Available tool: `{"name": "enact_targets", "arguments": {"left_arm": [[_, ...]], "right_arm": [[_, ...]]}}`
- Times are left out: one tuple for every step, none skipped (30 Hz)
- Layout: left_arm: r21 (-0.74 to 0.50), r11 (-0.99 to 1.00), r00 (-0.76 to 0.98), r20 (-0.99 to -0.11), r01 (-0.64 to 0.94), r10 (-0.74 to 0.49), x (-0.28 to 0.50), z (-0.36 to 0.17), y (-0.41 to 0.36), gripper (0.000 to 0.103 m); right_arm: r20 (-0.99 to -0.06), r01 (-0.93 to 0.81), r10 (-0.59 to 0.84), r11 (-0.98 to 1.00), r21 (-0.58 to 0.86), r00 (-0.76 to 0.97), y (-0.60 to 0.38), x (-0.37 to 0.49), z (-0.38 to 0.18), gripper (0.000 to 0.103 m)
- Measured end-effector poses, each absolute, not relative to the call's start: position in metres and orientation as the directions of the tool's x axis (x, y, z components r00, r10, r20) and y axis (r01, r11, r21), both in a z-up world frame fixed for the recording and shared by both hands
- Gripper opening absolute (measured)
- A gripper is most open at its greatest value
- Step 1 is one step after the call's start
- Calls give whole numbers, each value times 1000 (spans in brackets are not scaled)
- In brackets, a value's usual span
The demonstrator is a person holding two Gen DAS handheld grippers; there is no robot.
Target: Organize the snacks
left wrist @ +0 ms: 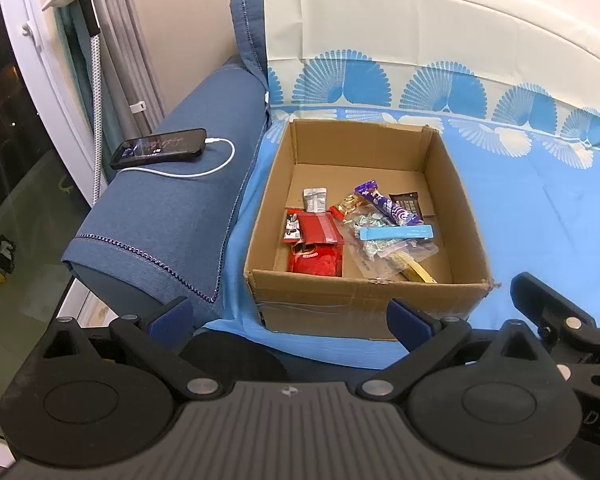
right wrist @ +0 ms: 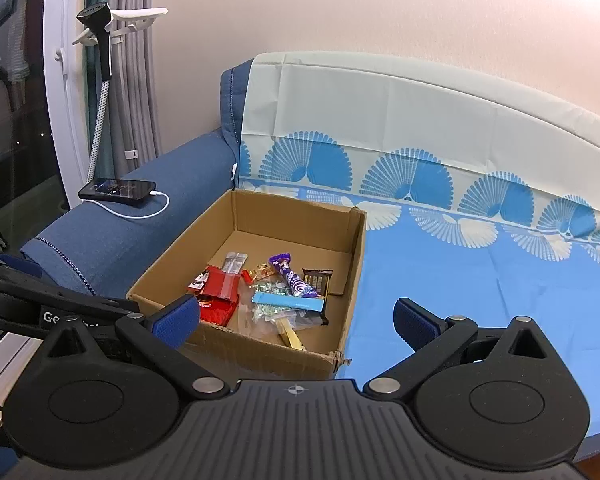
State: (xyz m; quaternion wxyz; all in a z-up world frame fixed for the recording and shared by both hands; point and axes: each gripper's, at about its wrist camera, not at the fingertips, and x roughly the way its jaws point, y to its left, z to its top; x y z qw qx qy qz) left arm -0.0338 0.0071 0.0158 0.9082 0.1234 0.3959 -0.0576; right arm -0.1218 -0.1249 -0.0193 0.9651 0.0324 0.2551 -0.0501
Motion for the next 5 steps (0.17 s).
{"name": "enact_targets", "arguments": {"left_arm": [[180,963,679,-734,199,-3,-34,16,7,103],[181,964,681,-732,197,-2,-34,15,7,103],[181,964,682,-731,197,-2,-34,15,7,103],[181,964,682,-732,197,-2,-34,15,7,103],[181,964,682,-732,197,-2,-35,15,7,103]], "right_arm": [[-495,114,-80,993,38,865,-125,-122,-19,103],[-495,114,-80,993,39,865,-125,-122,-20,103],[-495,113,-79,993,39,866,-125,-123,-20,103],[-494,113,-79,993,40,866,-125,-123,-20,103],[-494,111,-77,993,41,866,-125,-123,-20,103]]}}
